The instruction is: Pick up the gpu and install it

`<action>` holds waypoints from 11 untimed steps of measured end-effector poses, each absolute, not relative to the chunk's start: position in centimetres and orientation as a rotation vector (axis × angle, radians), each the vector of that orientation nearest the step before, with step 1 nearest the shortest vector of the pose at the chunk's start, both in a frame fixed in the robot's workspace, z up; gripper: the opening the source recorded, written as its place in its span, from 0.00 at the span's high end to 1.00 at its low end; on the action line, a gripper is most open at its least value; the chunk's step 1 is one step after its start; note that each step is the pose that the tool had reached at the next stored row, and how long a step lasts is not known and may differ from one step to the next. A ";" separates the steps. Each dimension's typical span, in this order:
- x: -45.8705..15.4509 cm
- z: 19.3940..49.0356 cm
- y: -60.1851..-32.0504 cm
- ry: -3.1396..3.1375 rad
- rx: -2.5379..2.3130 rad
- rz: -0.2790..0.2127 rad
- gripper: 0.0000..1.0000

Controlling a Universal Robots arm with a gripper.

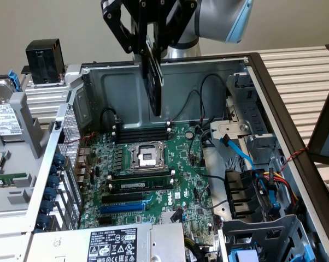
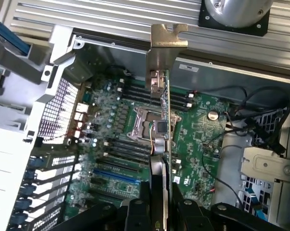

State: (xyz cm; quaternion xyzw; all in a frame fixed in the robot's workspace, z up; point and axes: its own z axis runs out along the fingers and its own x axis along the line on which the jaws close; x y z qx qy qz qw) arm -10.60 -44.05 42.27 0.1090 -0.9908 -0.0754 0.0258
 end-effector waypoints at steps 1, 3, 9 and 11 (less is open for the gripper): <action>-10.6 42.2 -44.1 -3.058 0.365 -0.232 0.73; -10.6 42.2 -44.1 -3.048 0.421 -0.231 0.73; -10.6 42.0 -44.1 -3.014 0.584 -0.225 0.73; -10.6 42.0 -44.1 -3.000 0.640 -0.223 0.73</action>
